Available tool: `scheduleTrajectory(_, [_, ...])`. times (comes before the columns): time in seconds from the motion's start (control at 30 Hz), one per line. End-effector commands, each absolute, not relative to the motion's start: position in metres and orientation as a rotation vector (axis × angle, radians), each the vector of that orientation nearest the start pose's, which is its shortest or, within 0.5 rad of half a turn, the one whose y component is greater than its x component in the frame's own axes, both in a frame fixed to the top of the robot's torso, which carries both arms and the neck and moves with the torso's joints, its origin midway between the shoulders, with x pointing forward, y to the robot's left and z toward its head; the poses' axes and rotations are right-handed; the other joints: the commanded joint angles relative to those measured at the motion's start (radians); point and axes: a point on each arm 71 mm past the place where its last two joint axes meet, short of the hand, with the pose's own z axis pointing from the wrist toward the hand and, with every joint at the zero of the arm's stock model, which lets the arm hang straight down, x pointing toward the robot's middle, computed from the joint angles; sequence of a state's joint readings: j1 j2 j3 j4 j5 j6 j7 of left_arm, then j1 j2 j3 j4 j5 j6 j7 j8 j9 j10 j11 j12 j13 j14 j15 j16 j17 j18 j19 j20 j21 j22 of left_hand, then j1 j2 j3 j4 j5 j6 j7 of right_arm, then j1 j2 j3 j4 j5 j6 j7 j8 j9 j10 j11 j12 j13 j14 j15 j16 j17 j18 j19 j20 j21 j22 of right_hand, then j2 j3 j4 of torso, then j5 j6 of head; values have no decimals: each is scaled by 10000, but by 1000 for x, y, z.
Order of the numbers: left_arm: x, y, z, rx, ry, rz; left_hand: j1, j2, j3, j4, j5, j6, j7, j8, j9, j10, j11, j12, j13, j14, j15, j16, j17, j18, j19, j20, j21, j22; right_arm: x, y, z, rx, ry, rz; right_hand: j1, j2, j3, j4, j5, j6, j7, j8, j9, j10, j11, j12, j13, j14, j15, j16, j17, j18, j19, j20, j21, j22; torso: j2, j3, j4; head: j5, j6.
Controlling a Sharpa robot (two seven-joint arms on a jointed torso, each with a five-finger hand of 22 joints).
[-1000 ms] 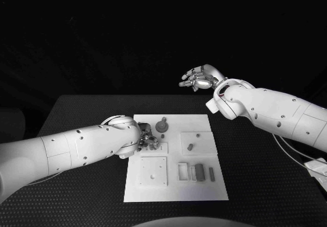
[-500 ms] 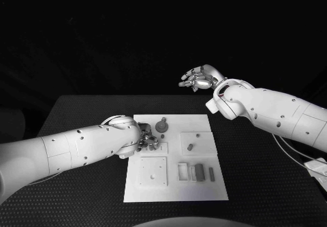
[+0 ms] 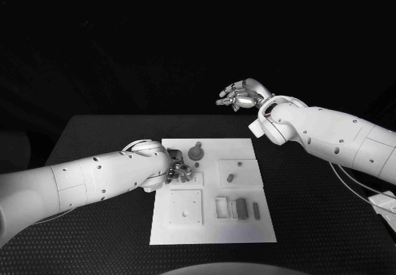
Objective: Assemble the parts on the task board
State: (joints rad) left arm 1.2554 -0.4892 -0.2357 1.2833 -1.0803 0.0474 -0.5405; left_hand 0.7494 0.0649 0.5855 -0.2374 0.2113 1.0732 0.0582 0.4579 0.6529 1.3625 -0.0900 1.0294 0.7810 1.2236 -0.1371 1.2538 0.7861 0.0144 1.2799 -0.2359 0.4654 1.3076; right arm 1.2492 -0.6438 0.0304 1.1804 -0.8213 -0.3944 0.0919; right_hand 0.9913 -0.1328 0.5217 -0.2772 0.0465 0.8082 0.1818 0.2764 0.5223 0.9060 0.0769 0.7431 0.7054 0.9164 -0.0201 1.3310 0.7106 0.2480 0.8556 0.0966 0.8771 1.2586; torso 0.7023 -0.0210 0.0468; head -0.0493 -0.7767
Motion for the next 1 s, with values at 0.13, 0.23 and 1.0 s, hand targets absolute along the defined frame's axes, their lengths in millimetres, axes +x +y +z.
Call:
scheduleTrajectory(0.13, [489, 111, -275, 19, 23711, -3363, -15, -136, -25, 138, -159, 1205, -681, 46, -18, -283, -296, 82, -34, -132, -75, 64, -54, 166, -20, -31, -11, 207, 563, -205, -151, 4392, 15221, 9528, -94, 47, -68, 13, 36, -19, 65, -25, -15, -7, 50, 16, -17, 10, -23, -36, -18, 138, 2, 43, -49, -8, 3, -5, 0, -14, 3])
scheduleTrajectory(0.23, [490, 111, -275, 6, 23703, -3355, -32, -159, -36, 167, -199, 1203, -682, 49, -21, -285, -297, 87, -42, -137, -76, 75, -72, 166, -20, -32, -13, 206, 563, -205, -152, 4394, 15224, 9524, -96, 48, -69, 13, 37, -19, 65, -24, -15, -7, 50, 18, -20, 9, -23, -36, -18, 138, 2, 43, -50, -8, 5, -5, -1, -12, 2])
scheduleTrajectory(1.0, [491, 111, -275, 92, 23565, -3325, -158, -324, -108, 446, -672, 1194, -692, 82, -45, -300, -307, 141, -116, -169, -94, 190, -241, 169, -18, -49, -33, 207, 563, -205, -154, 4408, 15256, 9522, -99, 57, -75, 5, 37, -20, 65, -23, -16, -10, 50, 31, -51, 3, -22, -37, -22, 138, -3, 43, -55, -8, 6, 1, -6, -16, -16])
